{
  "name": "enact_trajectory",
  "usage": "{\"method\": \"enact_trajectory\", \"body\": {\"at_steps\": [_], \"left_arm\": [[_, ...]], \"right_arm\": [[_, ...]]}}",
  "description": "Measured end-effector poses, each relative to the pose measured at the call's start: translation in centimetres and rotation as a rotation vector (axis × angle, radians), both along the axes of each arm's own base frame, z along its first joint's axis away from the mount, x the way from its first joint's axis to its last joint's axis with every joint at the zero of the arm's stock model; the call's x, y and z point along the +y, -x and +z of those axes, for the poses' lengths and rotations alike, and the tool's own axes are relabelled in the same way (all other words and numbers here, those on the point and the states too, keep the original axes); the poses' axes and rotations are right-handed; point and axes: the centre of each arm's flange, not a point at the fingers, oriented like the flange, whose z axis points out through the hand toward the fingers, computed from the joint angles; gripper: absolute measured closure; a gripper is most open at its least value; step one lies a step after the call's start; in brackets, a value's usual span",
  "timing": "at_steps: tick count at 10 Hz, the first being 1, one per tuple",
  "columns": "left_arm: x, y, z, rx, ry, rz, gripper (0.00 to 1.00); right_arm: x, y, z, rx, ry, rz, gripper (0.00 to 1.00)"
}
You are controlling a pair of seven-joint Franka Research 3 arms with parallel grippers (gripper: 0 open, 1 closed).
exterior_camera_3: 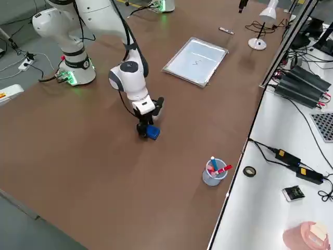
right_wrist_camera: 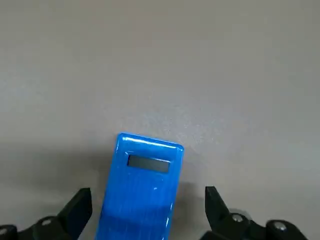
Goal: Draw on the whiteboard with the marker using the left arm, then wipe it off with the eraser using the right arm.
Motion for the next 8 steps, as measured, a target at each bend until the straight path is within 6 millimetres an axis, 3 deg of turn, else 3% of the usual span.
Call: {"method": "enact_trajectory", "body": {"at_steps": [4,6,8], "left_arm": [[0.1,1.6,10.1,-0.009,0.047,0.064,0.00],[0.2,2.8,15.0,-0.010,0.080,0.032,0.00],[1.4,4.5,19.2,-0.012,0.102,0.022,0.00]], "right_arm": [[0.0,0.0,-0.1,-0.005,0.002,0.000,0.01],[0.0,0.0,-0.1,-0.005,0.002,0.000,0.12],[0.0,0.0,-0.1,-0.010,0.003,0.000,0.14]]}}
